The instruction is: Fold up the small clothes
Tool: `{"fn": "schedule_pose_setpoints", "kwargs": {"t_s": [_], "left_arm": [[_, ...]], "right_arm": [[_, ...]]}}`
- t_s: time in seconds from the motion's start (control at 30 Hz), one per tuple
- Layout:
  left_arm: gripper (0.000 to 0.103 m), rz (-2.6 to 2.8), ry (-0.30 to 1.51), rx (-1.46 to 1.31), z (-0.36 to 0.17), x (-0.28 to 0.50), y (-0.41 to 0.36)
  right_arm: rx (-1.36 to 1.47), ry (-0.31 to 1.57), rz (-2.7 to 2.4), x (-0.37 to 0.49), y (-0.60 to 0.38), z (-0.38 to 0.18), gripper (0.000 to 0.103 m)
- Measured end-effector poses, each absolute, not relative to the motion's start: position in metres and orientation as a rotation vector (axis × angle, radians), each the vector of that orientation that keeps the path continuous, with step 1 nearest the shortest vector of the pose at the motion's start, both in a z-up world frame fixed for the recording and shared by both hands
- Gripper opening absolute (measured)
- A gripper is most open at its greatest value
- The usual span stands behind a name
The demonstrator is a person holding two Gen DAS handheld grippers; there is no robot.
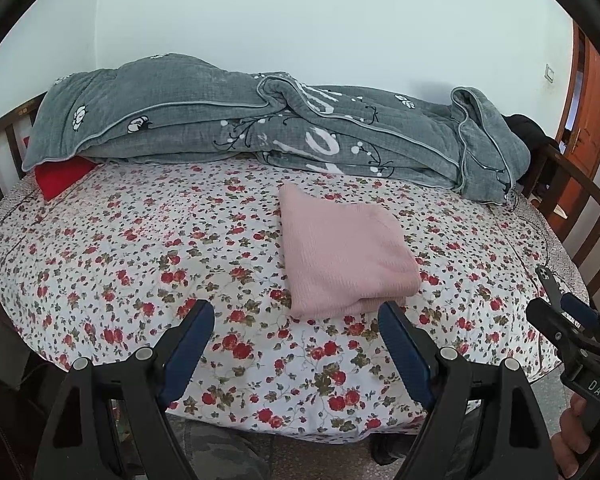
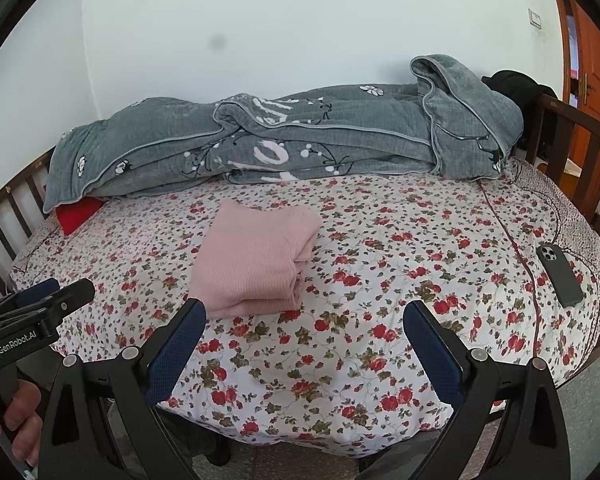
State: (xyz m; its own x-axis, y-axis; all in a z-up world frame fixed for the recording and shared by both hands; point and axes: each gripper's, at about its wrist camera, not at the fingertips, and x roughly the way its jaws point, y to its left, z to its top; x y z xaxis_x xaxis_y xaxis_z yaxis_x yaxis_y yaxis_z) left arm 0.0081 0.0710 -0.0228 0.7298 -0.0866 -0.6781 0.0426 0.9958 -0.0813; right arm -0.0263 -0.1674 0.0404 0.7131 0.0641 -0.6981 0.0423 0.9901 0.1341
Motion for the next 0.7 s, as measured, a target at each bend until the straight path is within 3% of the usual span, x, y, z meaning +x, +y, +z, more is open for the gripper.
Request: {"fn": "schedule_pose_setpoints", "kwargs": {"t_s": [0.7], "left_arm": [[0.083,-0.078,0.750,-0.069,-0.0214,0.0072,0.0714]], "right_arm": [[0.150,0.768,0.010,-0.0272,-0.1652,0.0463,0.098]]}}
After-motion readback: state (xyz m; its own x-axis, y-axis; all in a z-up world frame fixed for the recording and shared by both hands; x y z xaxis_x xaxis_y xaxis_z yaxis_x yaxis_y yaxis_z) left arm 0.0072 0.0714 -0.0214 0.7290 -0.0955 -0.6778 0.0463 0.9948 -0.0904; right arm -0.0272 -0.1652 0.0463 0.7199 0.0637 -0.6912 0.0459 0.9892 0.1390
